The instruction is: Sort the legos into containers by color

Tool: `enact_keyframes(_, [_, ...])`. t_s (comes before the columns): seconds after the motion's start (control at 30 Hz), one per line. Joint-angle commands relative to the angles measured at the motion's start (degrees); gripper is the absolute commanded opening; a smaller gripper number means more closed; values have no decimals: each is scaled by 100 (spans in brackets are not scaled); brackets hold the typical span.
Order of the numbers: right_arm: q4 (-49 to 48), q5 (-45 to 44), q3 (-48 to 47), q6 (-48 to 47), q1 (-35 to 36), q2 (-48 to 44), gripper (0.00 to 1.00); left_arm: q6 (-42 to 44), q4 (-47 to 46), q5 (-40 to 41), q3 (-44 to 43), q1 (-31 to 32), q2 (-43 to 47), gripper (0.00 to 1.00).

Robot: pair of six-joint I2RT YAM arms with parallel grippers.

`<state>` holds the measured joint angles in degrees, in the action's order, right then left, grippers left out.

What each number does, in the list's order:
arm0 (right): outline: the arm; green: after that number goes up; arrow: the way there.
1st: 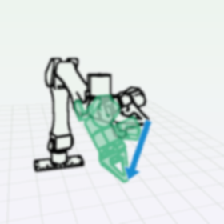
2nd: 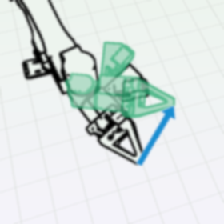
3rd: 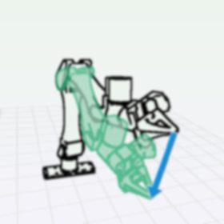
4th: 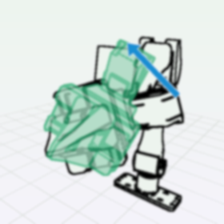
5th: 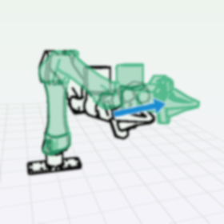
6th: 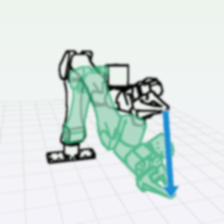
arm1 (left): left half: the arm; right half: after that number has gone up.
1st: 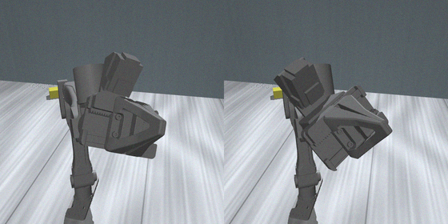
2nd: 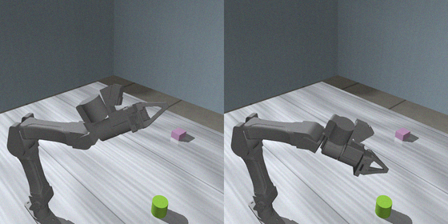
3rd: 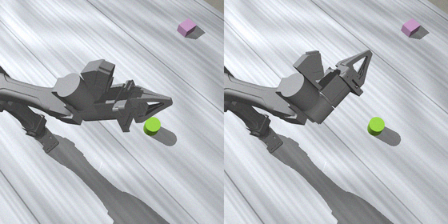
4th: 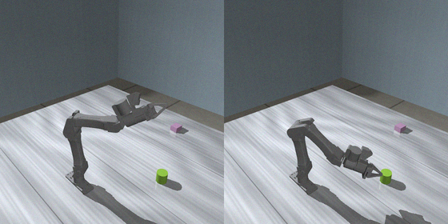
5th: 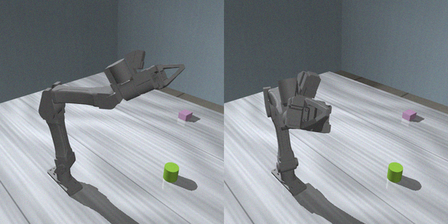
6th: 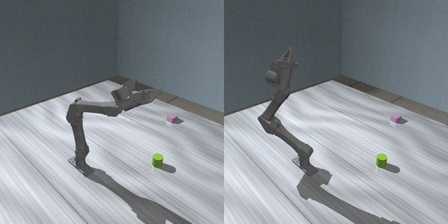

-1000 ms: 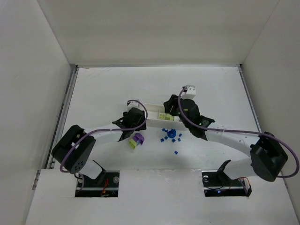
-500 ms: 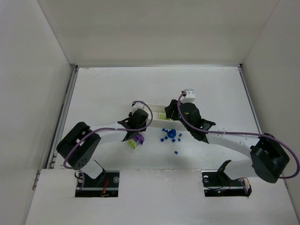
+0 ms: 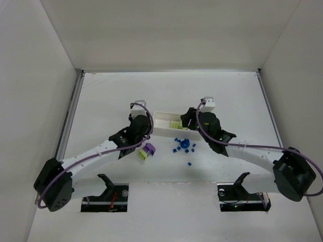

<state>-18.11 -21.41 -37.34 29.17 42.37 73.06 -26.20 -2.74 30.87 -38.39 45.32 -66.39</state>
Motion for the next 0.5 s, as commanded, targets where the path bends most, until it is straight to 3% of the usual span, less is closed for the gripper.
enact_keyframes(0.0, [-421, -74, 157, 71, -137, -274, 61, -105, 116, -141, -475, 130, -40, 18])
enact_keyframes(0.07, [-492, -214, 262, 168, -224, -379, 56, -219, 29, -546, -870, 253, -452, 19])
enact_keyframes(0.17, [-457, -486, 429, 335, -444, -564, 29, -316, -313, -976, -1327, 394, -1111, 19])
enact_keyframes(0.23, [-413, -557, 526, 466, -620, -678, 20, -369, -525, -1232, -1582, 412, -1515, 19])
enact_keyframes(0.47, [-457, -294, 702, 783, -1007, -749, 26, -430, -780, -1461, -2216, 412, -2650, 20])
